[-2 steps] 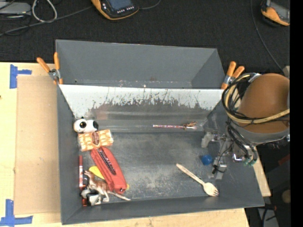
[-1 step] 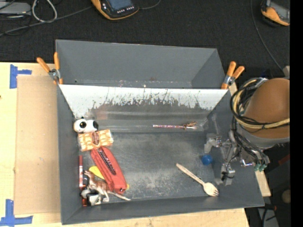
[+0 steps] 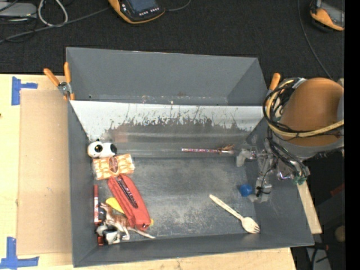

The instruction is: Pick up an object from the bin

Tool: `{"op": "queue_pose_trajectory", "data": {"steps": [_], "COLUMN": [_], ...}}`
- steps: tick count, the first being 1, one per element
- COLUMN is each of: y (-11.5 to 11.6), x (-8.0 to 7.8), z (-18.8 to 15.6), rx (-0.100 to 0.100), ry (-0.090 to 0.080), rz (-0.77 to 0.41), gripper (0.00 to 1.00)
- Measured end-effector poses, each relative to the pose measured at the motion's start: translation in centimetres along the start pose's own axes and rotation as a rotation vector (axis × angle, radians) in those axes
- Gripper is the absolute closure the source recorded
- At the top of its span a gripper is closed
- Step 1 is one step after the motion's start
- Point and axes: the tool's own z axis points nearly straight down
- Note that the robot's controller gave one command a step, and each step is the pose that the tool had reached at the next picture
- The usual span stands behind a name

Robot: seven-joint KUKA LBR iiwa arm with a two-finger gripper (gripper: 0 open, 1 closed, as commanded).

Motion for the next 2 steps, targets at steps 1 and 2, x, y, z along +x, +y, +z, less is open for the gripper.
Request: {"op": "queue_pose_trajectory", "data": {"steps": [1,2], "y": [-2.0,-2.4], "x": [1.4,2.0], "z": [3.0,5.3], "rx": [-0.003,-0.003], "ry": [0.006,0.002], "rz": [-0.166,-0.281], "gripper": [0.00,0.00]}}
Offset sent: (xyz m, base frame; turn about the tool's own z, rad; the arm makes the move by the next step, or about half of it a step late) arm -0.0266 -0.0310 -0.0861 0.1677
